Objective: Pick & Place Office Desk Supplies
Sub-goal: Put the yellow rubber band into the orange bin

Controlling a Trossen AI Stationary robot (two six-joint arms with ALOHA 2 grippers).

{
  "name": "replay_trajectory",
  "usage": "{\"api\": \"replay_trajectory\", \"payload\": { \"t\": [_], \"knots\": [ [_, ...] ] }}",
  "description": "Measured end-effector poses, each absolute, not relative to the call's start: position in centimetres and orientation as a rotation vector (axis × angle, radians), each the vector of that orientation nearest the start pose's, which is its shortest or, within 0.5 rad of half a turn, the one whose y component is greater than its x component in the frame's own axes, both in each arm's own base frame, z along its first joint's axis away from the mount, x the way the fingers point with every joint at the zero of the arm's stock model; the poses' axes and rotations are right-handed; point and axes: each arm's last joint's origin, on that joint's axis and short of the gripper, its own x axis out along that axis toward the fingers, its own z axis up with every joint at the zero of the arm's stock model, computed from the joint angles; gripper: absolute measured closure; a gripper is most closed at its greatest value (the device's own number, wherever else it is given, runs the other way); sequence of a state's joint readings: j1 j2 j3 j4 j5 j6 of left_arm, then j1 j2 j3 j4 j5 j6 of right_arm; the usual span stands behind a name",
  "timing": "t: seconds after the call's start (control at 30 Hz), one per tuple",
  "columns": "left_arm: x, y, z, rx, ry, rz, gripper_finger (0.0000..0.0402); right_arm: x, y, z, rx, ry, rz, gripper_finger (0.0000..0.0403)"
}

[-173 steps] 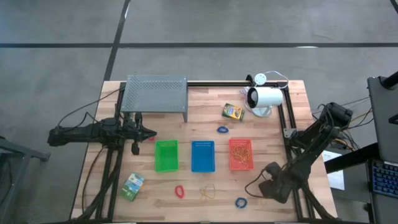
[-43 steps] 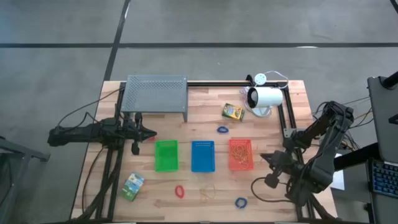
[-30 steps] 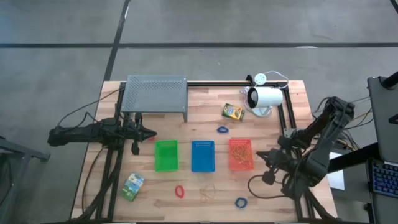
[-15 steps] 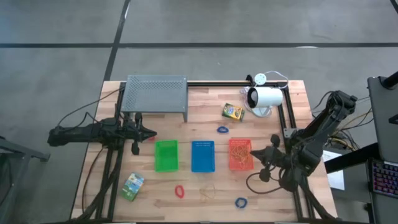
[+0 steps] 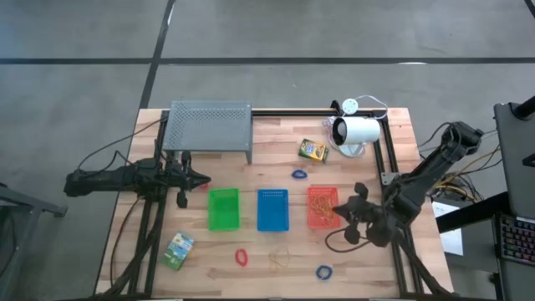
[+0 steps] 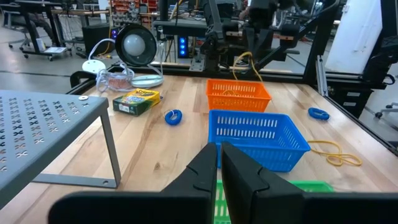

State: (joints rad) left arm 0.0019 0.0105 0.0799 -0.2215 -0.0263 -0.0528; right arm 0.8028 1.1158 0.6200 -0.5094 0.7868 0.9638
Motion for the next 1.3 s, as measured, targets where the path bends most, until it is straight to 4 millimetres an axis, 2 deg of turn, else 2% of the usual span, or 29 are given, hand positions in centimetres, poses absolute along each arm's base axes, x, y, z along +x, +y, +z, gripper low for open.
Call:
{"api": "replay_trajectory", "payload": {
  "t": [0.23,0.83,1.0,1.3],
  "knots": [
    [9.2,0.1,16.8,-0.051,0.151,0.032,0.0374,15.9,12.2,19.3,0.255,0.678,-0.240,0.0395],
    [9.2,0.1,16.8,-0.051,0.152,0.032,0.0374,17.2,9.6,16.1,0.499,0.859,-0.191,0.0395],
    [9.2,0.1,16.8,-0.051,0.151,0.032,0.0374,18.5,9.0,16.0,0.485,0.941,-0.186,0.0395],
    [9.2,0.1,16.8,-0.051,0.151,0.033,0.0374,21.5,8.0,16.5,0.404,1.188,-0.183,0.0395]
  ]
}}
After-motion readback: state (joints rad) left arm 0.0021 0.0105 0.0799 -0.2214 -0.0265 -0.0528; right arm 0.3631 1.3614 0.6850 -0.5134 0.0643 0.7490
